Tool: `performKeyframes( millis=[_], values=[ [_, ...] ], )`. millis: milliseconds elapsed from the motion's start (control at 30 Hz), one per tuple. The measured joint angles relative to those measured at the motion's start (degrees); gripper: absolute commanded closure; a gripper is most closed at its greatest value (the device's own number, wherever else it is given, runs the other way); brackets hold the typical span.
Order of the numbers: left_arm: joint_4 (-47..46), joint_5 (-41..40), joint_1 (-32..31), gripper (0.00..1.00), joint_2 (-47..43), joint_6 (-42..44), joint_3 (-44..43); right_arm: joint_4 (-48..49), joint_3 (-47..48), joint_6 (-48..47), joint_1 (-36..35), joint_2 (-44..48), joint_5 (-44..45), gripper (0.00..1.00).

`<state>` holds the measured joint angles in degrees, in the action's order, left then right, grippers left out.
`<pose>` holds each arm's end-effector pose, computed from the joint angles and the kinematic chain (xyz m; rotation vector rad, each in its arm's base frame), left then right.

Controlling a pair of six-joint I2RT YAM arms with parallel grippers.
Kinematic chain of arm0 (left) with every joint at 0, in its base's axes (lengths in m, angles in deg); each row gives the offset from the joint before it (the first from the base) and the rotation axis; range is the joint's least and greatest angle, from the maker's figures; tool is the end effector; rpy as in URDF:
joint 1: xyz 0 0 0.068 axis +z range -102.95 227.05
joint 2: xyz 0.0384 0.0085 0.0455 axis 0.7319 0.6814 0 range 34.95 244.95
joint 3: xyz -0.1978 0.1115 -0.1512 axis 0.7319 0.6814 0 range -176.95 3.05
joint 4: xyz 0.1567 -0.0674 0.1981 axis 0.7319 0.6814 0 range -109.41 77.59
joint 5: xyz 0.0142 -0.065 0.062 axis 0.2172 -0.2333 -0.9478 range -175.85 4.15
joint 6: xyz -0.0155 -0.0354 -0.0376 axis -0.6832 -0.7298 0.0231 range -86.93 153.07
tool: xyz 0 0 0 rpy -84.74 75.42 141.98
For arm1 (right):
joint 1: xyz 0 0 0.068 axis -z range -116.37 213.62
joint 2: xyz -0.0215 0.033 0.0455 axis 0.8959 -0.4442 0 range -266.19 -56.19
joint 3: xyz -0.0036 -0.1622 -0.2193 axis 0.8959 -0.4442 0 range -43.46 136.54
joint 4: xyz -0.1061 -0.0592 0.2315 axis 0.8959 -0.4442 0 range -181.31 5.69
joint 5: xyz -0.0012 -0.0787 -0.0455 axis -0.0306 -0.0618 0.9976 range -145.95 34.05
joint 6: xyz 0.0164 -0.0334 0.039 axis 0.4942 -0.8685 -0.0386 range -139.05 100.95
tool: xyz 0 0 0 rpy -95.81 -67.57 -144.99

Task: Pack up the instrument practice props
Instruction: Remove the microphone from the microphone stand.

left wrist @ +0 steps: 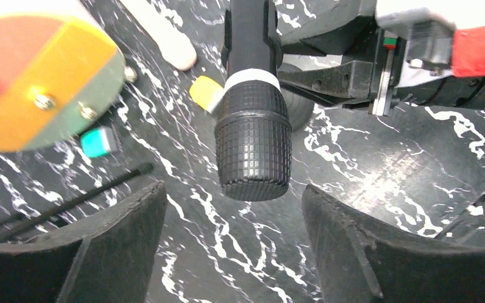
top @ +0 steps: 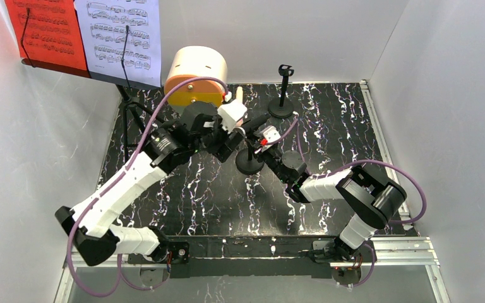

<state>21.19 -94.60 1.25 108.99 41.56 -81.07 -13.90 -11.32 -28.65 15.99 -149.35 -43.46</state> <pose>0.1936 -0.1913 0.4138 0.8777 1.9134 -0.2317 0.2167 0.2261 0.2095 -0.5161 1.3257 0.3960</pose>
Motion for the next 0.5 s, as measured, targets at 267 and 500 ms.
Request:
performKeyframes(
  millis=[267,500],
  values=[
    [-8.26,2.49,-1.57,0.09,-10.4,16.94,10.56,-0.04,0.04,0.42,0.02,0.0,-0.02,0.99],
    [-19.45,4.55,-5.6,0.06,-18.67,36.54,24.74,-0.17,0.11,0.48,0.07,0.02,-0.2,0.99]
  ],
)
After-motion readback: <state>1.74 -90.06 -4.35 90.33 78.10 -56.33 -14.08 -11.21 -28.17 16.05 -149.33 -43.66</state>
